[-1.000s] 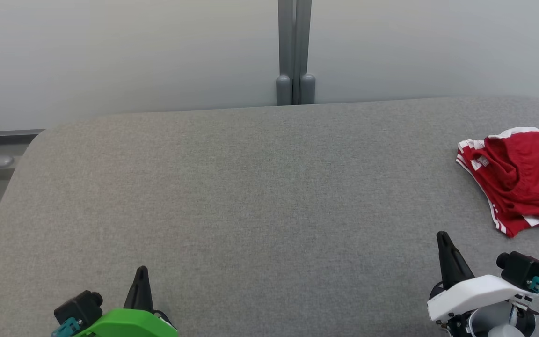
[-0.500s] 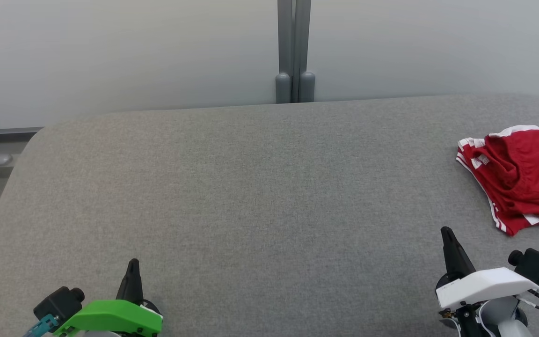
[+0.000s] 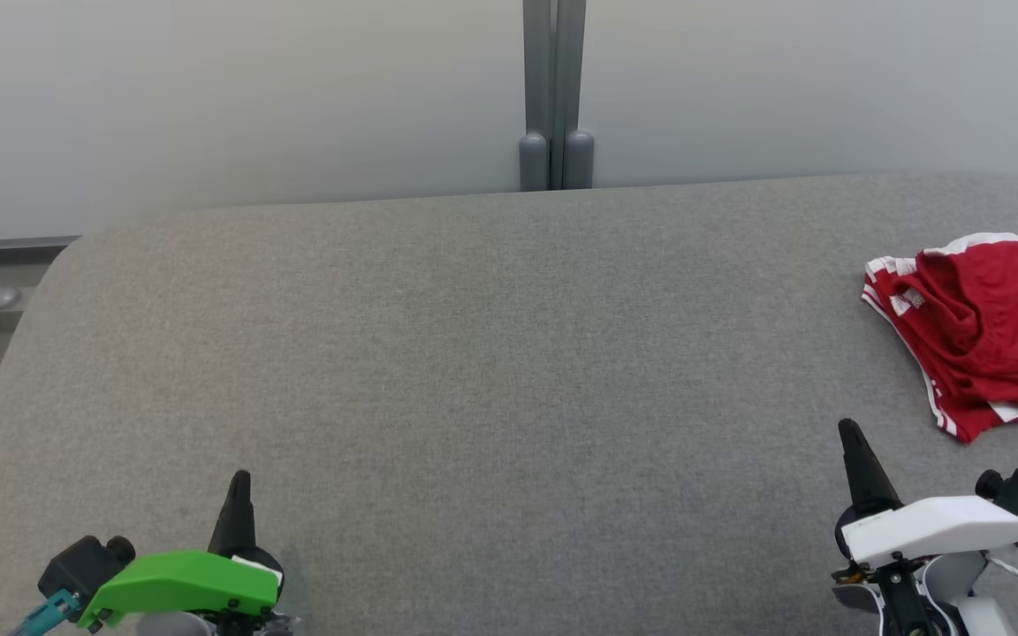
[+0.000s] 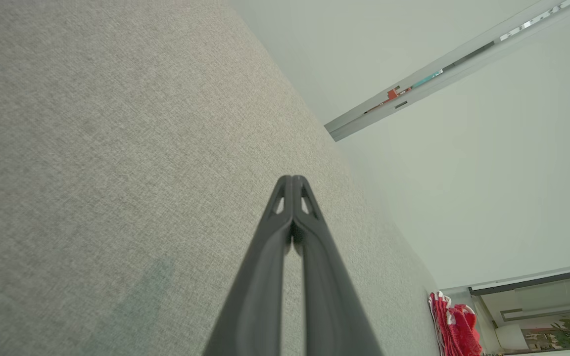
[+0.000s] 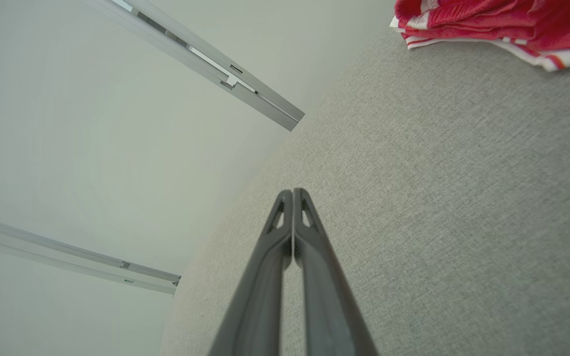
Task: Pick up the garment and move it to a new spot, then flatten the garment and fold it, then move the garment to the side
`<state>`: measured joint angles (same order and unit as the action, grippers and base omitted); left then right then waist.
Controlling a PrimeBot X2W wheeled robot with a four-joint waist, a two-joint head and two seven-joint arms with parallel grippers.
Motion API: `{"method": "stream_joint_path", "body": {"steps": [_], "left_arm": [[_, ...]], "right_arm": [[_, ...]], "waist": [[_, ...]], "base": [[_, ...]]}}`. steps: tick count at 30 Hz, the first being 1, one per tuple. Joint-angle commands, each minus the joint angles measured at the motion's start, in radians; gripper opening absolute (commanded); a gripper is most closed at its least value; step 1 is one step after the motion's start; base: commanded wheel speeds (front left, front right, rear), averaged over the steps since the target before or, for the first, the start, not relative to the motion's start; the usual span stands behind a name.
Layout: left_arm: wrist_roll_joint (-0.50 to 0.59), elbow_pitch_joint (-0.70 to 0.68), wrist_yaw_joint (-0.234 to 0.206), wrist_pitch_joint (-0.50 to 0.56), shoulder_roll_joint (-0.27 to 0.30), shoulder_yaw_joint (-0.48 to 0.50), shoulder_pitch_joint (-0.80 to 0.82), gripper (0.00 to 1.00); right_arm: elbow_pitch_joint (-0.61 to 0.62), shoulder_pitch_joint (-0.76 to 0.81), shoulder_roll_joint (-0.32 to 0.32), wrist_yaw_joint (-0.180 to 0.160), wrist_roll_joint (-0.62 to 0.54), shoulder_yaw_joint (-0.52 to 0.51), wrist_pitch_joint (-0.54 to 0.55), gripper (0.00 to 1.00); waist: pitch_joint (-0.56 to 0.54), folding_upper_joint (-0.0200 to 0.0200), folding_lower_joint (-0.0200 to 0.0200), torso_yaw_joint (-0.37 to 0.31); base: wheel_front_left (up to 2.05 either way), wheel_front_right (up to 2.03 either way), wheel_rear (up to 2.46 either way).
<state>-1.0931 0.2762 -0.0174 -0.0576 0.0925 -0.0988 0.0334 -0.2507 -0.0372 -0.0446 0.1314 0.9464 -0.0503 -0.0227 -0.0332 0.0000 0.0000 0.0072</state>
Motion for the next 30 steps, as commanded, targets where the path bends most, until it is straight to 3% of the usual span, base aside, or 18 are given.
{"method": "stream_joint_path", "body": {"steps": [1,30], "left_arm": [[-0.027,-0.012,0.01,0.007,0.0,0.014,0.031,0.0],[-0.257,-0.023,0.076,0.085,-0.02,0.108,0.057,0.0]], "right_arm": [[0.014,-0.027,-0.005,0.0,0.033,-0.005,0.007,0.0],[0.012,-0.052,-0.006,0.0,0.329,-0.033,0.068,0.0]], "waist": [[0.001,0.0,0.0,0.0],[0.014,0.0,0.0,-0.003]], "base": [[0.0,0.0,0.0],[0.0,0.0,0.0]]}}
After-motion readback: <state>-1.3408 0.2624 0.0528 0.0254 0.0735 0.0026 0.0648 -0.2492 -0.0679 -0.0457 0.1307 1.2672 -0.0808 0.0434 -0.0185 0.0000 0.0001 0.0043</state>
